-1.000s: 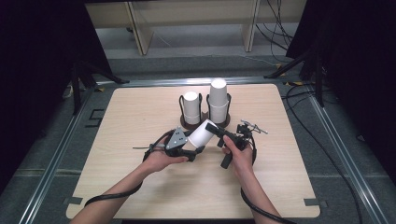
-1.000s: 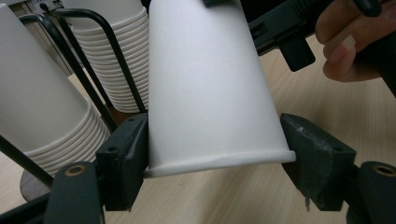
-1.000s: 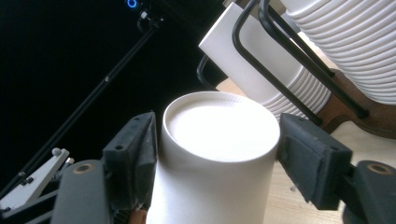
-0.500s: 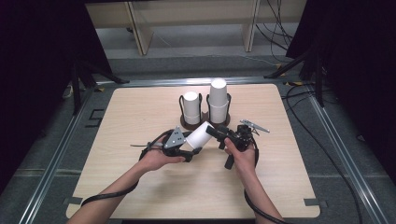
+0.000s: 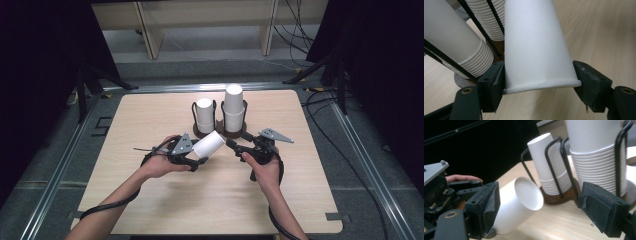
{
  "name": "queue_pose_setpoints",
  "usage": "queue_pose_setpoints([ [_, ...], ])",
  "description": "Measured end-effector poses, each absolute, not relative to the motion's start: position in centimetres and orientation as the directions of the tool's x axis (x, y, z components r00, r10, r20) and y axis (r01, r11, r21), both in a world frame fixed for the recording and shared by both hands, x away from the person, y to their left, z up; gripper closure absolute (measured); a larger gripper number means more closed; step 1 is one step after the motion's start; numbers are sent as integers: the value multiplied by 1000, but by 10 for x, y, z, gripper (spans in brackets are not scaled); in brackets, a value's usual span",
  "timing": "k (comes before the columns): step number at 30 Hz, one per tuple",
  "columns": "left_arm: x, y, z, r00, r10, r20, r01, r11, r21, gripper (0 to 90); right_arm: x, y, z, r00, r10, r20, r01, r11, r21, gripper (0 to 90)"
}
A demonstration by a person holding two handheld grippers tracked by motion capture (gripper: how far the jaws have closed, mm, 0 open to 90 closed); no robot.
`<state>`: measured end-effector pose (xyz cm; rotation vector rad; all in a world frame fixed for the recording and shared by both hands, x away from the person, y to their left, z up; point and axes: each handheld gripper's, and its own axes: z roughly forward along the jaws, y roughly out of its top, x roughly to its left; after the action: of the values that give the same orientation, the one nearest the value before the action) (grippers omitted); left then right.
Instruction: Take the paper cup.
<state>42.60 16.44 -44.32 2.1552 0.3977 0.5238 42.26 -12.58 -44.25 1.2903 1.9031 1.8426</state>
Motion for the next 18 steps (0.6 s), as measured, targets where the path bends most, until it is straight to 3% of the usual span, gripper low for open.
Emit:
queue_pose_setpoints([
  [4, 426, 165, -443, 863, 455, 221, 92, -570, 816, 287, 420, -129, -443, -597, 705, 382, 424, -127, 897, 182],
  [18, 434, 173, -435, 901, 329, 282, 33, -702, 711, 293, 418, -128, -446, -614, 707, 351, 410, -94, 907, 191],
])
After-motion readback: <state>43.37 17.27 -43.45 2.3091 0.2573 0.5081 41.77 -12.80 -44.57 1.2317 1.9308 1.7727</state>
